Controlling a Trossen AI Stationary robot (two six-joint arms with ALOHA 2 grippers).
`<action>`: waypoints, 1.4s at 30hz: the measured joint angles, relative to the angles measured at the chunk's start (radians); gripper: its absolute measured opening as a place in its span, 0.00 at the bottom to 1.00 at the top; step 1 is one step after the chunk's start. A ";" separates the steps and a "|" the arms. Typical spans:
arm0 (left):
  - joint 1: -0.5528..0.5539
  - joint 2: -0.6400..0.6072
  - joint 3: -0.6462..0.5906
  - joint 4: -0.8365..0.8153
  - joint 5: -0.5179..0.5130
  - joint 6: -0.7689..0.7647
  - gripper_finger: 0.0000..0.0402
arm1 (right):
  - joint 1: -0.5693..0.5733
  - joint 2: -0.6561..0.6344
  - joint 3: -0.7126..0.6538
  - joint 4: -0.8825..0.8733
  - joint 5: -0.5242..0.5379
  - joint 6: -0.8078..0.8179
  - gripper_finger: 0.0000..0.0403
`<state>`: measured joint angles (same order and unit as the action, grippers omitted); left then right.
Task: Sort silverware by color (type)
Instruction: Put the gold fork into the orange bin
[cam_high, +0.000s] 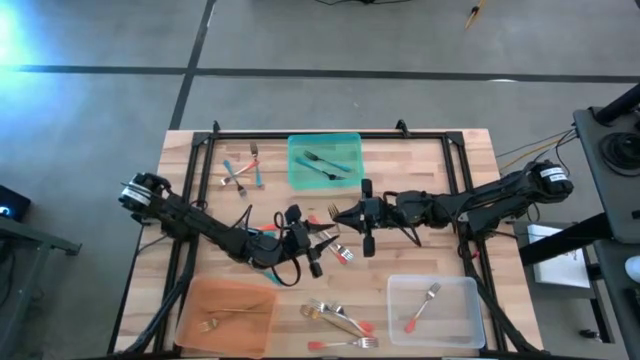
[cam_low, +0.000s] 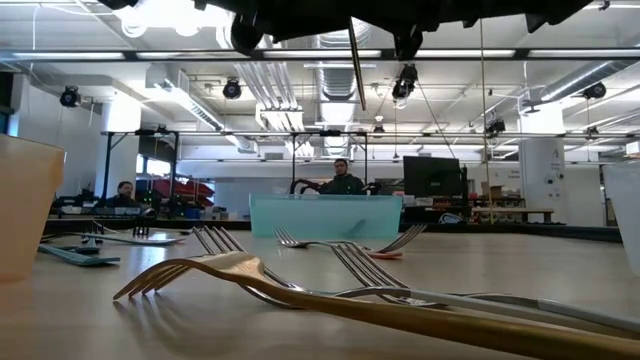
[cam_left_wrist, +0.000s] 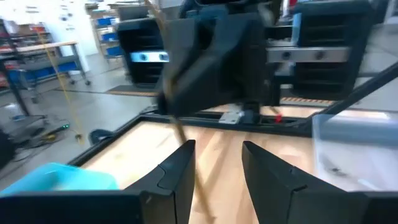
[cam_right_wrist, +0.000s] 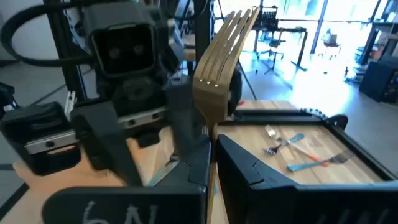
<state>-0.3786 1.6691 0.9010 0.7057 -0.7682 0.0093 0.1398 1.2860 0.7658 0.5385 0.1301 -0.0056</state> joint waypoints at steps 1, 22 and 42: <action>0.001 0.000 0.001 0.001 0.001 -0.005 0.29 | 0.000 0.000 0.000 0.003 -0.001 -0.007 0.03; 0.001 0.000 0.002 0.005 -0.043 -0.022 0.29 | 0.023 0.001 0.002 -0.002 0.022 -0.027 0.03; 0.023 -0.001 0.002 0.020 -0.056 -0.037 0.29 | 0.031 0.001 0.011 -0.009 0.045 -0.022 0.03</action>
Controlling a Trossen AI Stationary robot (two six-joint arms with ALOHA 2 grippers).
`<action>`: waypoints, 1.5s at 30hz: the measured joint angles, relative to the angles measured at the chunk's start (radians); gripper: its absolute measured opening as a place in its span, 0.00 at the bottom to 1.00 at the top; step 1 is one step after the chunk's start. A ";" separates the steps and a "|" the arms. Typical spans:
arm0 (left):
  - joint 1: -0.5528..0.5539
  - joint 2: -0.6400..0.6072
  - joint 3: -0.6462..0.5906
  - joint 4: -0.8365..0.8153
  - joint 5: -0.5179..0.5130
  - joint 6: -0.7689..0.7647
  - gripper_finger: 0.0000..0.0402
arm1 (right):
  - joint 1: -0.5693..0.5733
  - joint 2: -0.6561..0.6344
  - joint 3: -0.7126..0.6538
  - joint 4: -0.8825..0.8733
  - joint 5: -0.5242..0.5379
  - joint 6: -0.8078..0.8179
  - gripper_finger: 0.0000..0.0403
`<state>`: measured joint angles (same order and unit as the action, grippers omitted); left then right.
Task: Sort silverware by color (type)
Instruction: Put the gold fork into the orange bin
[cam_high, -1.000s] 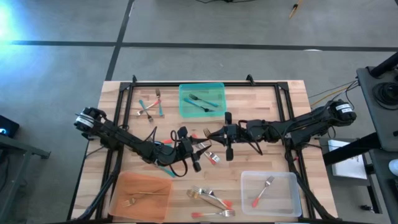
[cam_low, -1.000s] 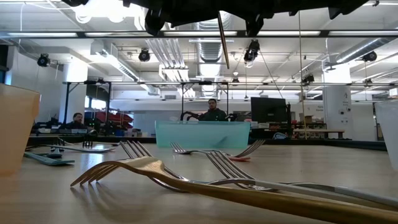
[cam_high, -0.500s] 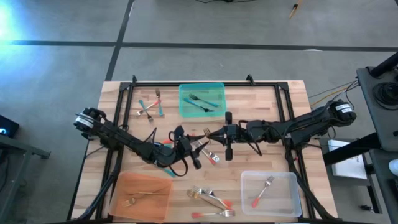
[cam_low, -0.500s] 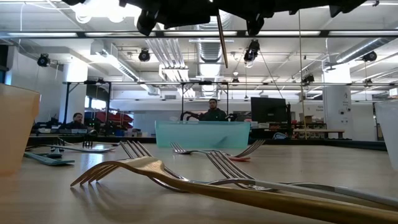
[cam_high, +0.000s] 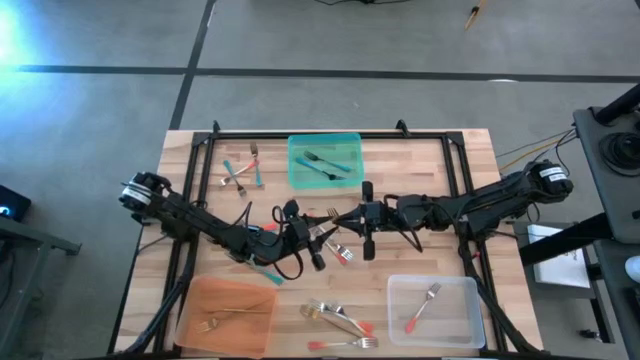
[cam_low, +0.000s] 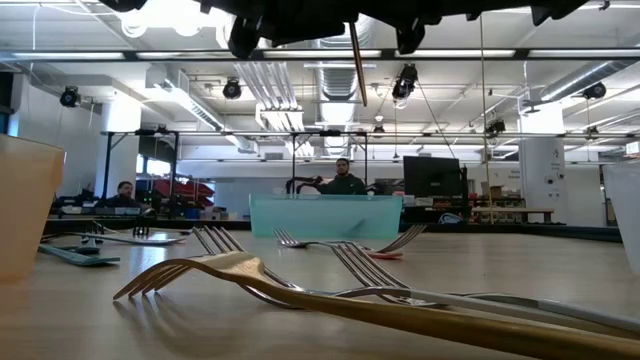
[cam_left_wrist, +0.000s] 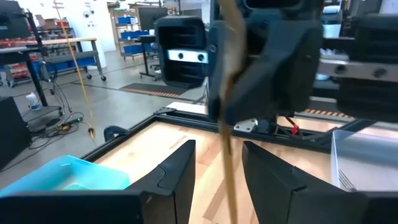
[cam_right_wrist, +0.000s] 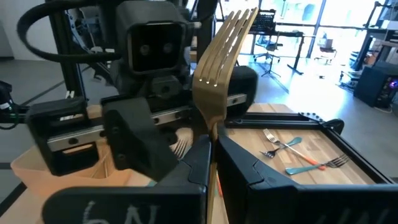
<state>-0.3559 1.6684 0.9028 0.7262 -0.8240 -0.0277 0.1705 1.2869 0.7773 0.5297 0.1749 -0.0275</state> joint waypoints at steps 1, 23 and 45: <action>0.004 0.000 0.000 0.000 0.000 0.000 0.29 | 0.001 0.000 0.000 0.000 0.000 -0.001 0.03; 0.016 -0.001 0.000 0.006 0.029 -0.011 0.00 | 0.004 0.000 0.000 0.000 0.008 0.028 0.12; -0.373 -0.372 0.123 -1.166 0.328 -0.574 0.00 | 0.011 -0.225 0.001 -0.719 0.008 0.437 0.36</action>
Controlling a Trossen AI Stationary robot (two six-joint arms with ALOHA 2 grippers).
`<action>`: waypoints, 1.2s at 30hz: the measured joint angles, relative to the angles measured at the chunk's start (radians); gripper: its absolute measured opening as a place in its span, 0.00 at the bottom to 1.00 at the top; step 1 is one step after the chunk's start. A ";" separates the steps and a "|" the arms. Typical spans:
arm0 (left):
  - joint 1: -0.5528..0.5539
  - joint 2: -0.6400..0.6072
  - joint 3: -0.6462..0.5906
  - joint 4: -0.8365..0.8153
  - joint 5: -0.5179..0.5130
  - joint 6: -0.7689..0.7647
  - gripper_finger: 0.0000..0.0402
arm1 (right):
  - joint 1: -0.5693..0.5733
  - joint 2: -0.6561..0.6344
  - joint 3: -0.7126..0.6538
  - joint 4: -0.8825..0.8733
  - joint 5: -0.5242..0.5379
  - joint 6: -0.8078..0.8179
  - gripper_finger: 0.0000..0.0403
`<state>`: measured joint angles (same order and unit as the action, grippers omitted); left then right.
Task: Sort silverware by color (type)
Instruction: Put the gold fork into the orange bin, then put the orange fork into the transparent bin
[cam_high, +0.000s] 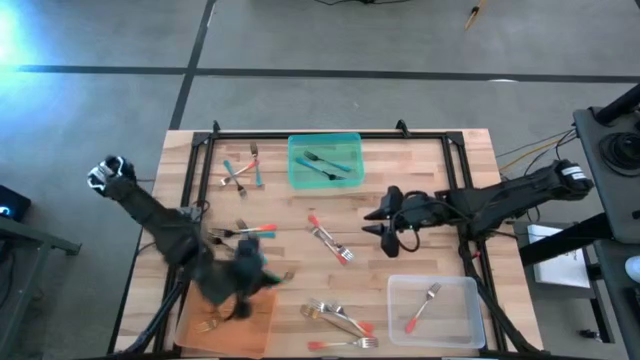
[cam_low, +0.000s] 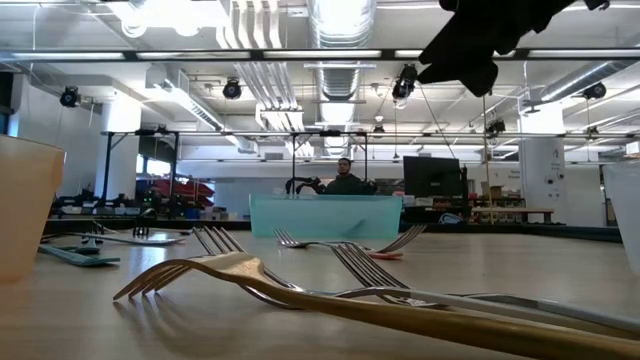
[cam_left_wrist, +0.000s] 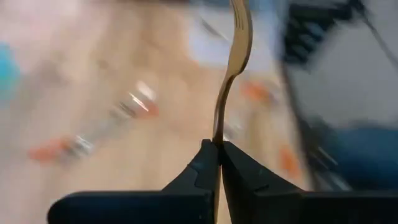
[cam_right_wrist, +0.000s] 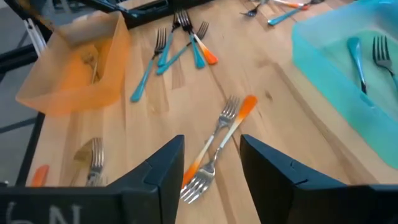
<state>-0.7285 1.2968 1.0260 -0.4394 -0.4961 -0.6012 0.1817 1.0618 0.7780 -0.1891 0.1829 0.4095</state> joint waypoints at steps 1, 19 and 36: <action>-0.043 0.000 0.016 -0.048 0.016 -0.038 0.00 | 0.002 0.003 0.000 0.000 0.000 0.000 0.35; -0.289 0.301 0.373 -0.759 0.257 -0.665 0.04 | 0.004 0.206 0.000 0.009 -0.009 0.107 0.35; -0.269 0.388 0.503 -0.844 0.078 -0.468 0.16 | 0.019 0.264 -0.001 0.099 -0.070 0.123 0.34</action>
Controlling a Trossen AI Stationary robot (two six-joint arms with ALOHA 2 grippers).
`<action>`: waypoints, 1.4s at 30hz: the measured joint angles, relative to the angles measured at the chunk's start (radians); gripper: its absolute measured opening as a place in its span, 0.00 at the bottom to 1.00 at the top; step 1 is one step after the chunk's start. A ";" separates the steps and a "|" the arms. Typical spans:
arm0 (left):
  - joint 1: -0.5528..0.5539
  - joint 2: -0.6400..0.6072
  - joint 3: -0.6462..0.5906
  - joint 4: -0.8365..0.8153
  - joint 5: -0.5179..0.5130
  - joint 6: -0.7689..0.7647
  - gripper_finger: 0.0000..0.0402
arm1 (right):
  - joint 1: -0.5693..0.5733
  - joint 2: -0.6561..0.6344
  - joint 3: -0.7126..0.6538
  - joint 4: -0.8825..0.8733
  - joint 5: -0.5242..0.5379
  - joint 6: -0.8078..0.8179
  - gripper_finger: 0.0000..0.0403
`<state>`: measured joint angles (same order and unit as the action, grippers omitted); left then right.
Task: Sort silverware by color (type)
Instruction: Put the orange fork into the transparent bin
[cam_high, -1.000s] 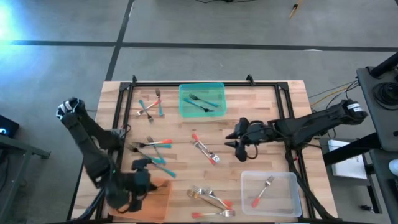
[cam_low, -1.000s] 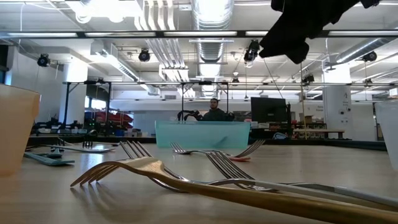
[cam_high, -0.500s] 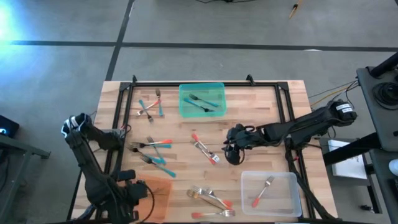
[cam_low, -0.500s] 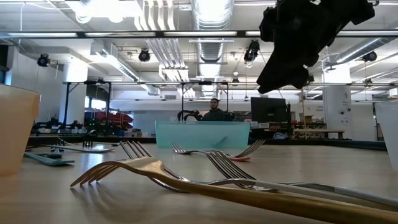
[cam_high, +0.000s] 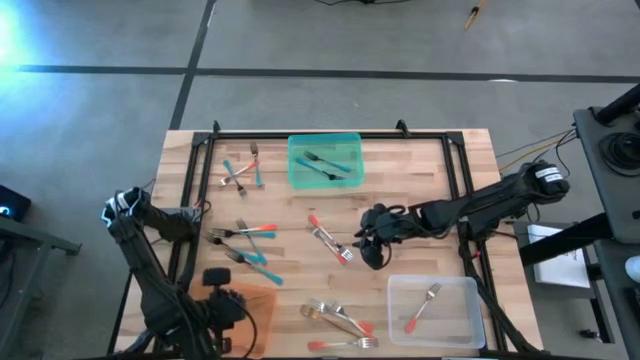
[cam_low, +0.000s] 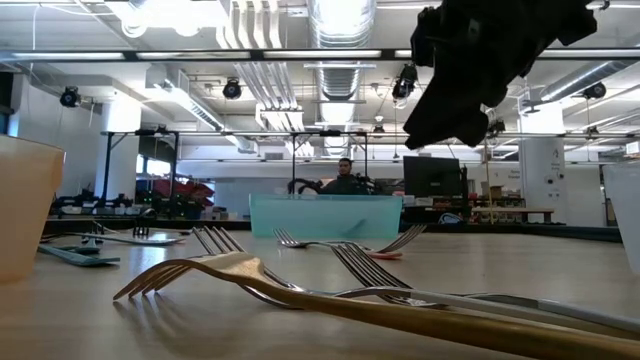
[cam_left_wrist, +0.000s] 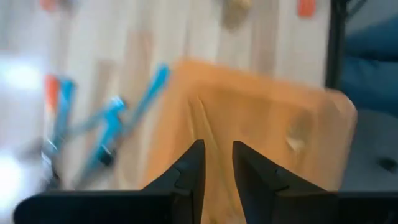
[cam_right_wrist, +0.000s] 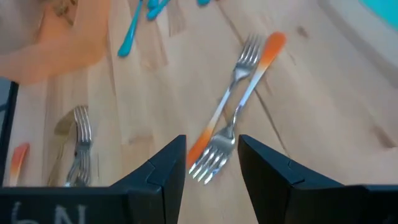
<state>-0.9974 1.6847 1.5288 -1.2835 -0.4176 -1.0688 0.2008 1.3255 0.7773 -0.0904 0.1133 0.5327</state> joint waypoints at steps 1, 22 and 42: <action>0.003 -0.001 0.000 0.002 -0.032 0.024 0.16 | 0.000 0.006 0.000 -0.002 -0.018 0.000 0.34; 0.057 -0.003 -0.012 -0.018 -0.344 0.280 0.16 | -0.108 0.209 0.083 0.009 -0.042 0.028 0.34; 0.063 0.012 -0.013 -0.025 -0.343 0.222 0.16 | -0.138 0.613 0.553 -0.378 -0.036 -0.137 0.34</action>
<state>-0.9340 1.6966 1.5158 -1.3082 -0.7609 -0.8466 0.0624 1.9380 1.3306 -0.4686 0.0775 0.3954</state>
